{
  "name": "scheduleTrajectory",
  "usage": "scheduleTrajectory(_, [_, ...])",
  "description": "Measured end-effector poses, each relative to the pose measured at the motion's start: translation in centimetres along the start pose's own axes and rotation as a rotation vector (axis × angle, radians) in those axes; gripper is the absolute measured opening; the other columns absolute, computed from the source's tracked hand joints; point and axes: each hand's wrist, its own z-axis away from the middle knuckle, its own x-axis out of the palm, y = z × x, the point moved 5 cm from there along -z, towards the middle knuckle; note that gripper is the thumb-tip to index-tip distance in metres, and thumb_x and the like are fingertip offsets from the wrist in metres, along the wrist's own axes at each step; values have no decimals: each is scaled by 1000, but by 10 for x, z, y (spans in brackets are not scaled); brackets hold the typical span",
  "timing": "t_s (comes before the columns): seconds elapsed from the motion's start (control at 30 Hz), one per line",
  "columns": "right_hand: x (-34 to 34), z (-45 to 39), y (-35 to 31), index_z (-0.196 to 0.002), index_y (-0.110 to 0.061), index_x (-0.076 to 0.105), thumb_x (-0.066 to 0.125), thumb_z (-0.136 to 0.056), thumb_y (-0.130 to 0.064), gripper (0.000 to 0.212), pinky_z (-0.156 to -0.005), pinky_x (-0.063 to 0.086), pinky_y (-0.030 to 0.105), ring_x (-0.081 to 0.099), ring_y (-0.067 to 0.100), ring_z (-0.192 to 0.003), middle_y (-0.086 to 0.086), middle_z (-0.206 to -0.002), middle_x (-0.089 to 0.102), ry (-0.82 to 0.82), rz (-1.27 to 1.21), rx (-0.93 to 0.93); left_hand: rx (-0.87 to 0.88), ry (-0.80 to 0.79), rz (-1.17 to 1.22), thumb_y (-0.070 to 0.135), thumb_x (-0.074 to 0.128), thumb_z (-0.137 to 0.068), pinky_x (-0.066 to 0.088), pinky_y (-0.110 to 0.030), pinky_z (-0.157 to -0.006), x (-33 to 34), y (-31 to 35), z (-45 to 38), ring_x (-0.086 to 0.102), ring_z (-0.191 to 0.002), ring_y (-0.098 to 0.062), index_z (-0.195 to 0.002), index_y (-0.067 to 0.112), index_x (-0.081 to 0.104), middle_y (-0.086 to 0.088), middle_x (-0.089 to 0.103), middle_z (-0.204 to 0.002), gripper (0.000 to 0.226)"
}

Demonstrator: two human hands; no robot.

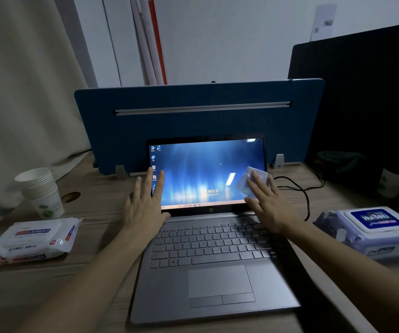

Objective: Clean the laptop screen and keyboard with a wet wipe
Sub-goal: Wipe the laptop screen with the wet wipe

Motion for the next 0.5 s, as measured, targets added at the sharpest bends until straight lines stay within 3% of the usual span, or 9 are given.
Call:
scheduleTrajectory(0.17, [14,8,4,-155,-18,-1,4,-90,-64,80,-122,-9,44,-24,25,-147,-4,-162,-14,-47,-66,92,-8,-24,13,52,72,-76,31,-45,-109,2,-3,2,5,-149,-32,-152,27,-13,-3,-15,-162,117])
scheduleTrajectory(0.3, [-5,-1,1,-154,-15,1,29,-104,-37,62,-120,-15,38,-22,20,-147,13,-162,1,82,-5,-72,-12,-11,29,52,72,-76,33,-47,-107,1,-5,1,6,-148,-31,-152,27,-12,-3,-13,-162,116])
scheduleTrajectory(0.37, [-11,-9,6,-155,-20,-2,30,-104,-42,64,-115,-20,24,-28,13,-144,1,-163,-9,82,-139,63,-18,3,45,52,72,-76,35,-48,-106,1,-6,1,8,-148,-30,-152,27,-10,-2,-12,-162,115])
scheduleTrajectory(0.43, [-8,-13,11,-155,-25,-5,27,-101,-51,68,-114,-15,24,-29,12,-142,-12,-158,-22,74,-233,156,-27,17,55,53,71,-76,36,-48,-105,1,-6,0,9,-148,-29,-153,27,-8,-1,-11,-163,113])
scheduleTrajectory(0.5, [-3,-12,8,-154,-25,-7,27,-100,-53,69,-115,-11,26,-29,10,-141,-14,-156,-25,83,-226,168,-31,25,57,54,69,-77,37,-48,-105,3,-7,-1,10,-148,-29,-153,26,-8,-1,-10,-163,111])
